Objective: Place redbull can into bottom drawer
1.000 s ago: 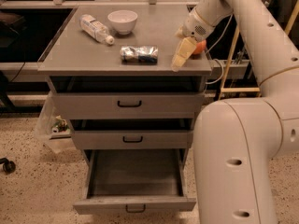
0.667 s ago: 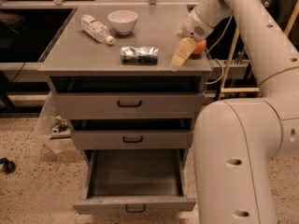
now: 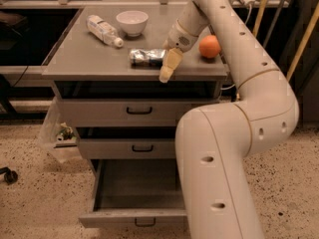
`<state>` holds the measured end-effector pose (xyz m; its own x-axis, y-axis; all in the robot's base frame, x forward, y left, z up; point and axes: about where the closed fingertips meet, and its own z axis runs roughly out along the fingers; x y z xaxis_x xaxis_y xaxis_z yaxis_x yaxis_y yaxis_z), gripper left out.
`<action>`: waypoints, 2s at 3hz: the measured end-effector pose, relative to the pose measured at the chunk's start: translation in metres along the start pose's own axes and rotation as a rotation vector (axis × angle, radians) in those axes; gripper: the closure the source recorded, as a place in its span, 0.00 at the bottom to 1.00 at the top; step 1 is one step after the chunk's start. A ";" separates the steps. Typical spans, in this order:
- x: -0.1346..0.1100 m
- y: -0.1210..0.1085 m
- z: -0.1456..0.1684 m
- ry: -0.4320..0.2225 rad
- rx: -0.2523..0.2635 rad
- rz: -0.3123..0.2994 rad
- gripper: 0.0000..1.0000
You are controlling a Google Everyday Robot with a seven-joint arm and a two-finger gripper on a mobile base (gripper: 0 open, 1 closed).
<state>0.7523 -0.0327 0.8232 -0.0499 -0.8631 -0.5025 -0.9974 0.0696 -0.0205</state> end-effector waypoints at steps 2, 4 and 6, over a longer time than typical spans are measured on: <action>-0.045 -0.007 0.048 -0.010 -0.043 -0.066 0.00; -0.045 -0.007 0.048 -0.010 -0.043 -0.065 0.42; -0.047 -0.006 0.045 -0.010 -0.043 -0.065 0.89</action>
Offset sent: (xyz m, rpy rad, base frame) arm 0.0082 0.0468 -0.0152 0.0036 0.0075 0.0623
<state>0.7627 0.0303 0.8079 0.0158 -0.8600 -0.5100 -0.9998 -0.0084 -0.0168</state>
